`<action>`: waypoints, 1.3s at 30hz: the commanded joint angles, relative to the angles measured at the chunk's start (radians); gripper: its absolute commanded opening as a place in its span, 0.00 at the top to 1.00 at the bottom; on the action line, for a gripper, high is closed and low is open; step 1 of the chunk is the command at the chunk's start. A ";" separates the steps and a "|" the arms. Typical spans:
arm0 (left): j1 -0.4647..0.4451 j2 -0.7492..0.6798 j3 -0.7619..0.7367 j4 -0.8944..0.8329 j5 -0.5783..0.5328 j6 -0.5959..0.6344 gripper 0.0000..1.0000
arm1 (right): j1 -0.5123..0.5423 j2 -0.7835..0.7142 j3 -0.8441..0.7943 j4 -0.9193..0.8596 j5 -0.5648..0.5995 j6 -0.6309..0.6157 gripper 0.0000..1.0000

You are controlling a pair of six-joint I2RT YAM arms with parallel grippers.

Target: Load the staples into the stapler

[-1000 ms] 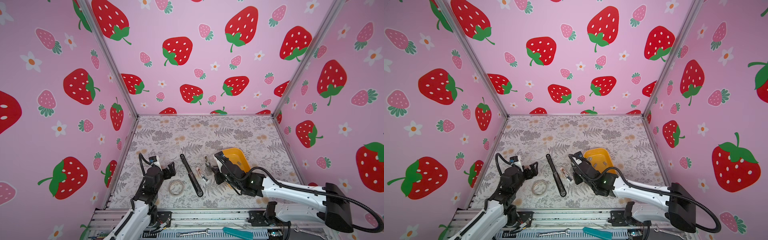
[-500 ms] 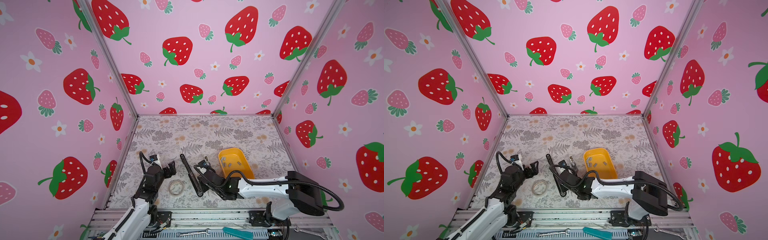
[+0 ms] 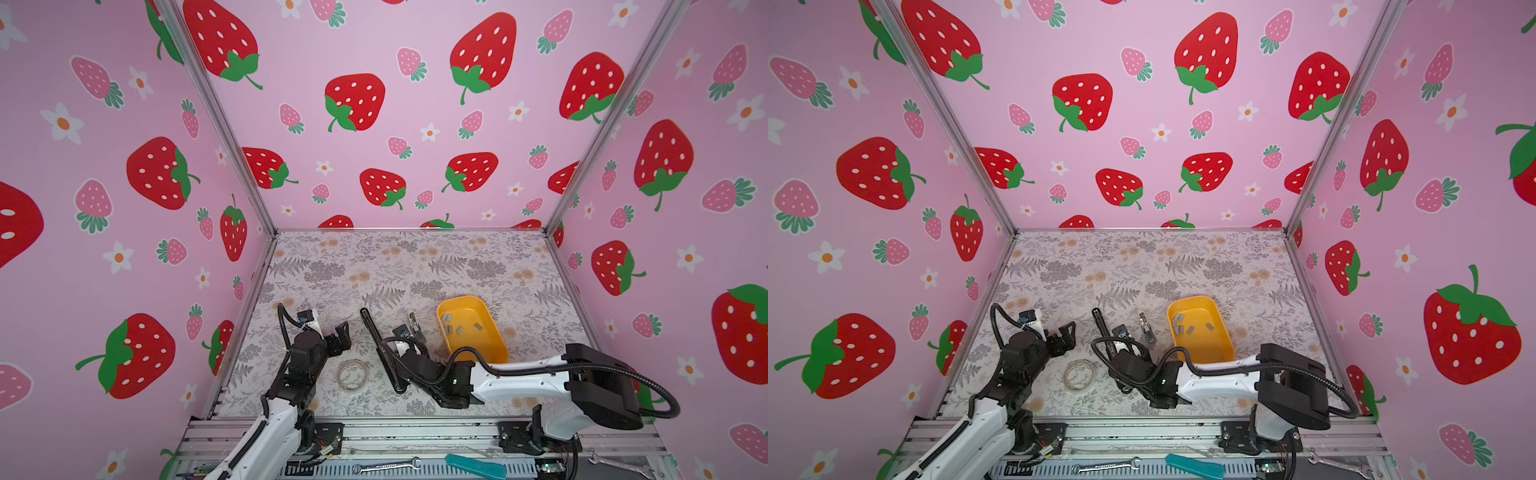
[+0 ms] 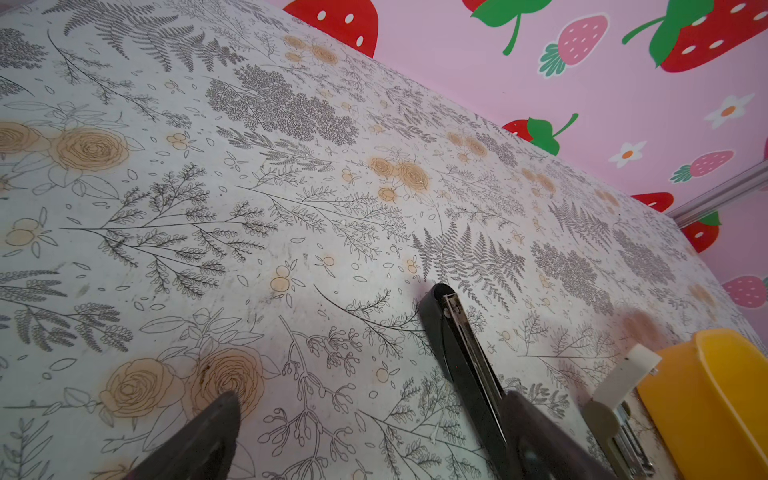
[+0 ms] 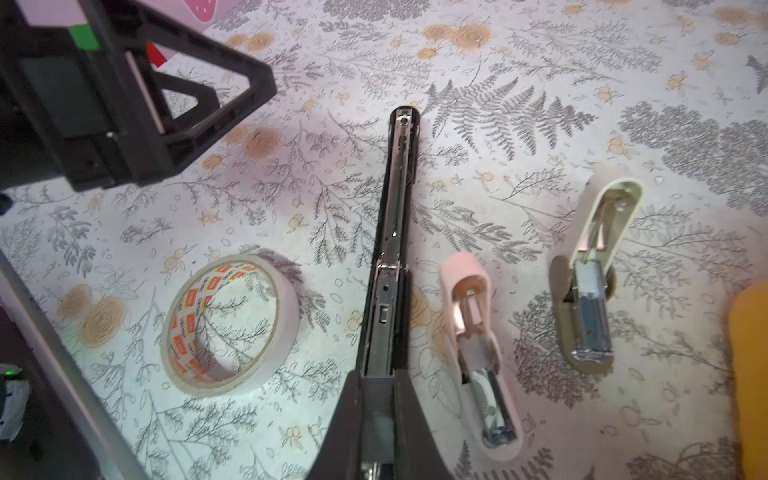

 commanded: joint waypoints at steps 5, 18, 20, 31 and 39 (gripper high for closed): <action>-0.006 -0.045 0.032 -0.031 -0.020 -0.009 0.01 | 0.070 0.078 0.038 -0.014 0.117 0.090 0.99; -0.008 -0.068 0.027 -0.045 -0.033 -0.016 0.01 | 0.069 0.113 0.056 -0.048 0.169 0.098 0.99; -0.008 -0.072 0.025 -0.046 -0.034 -0.016 0.01 | 0.068 0.119 0.057 -0.047 0.164 0.100 0.99; -0.009 -0.079 0.021 -0.036 -0.021 -0.011 0.01 | 0.069 0.160 0.072 -0.046 0.156 0.100 0.99; -0.012 -0.102 0.011 -0.036 -0.019 -0.007 0.01 | 0.067 0.160 0.063 -0.046 0.159 0.105 0.99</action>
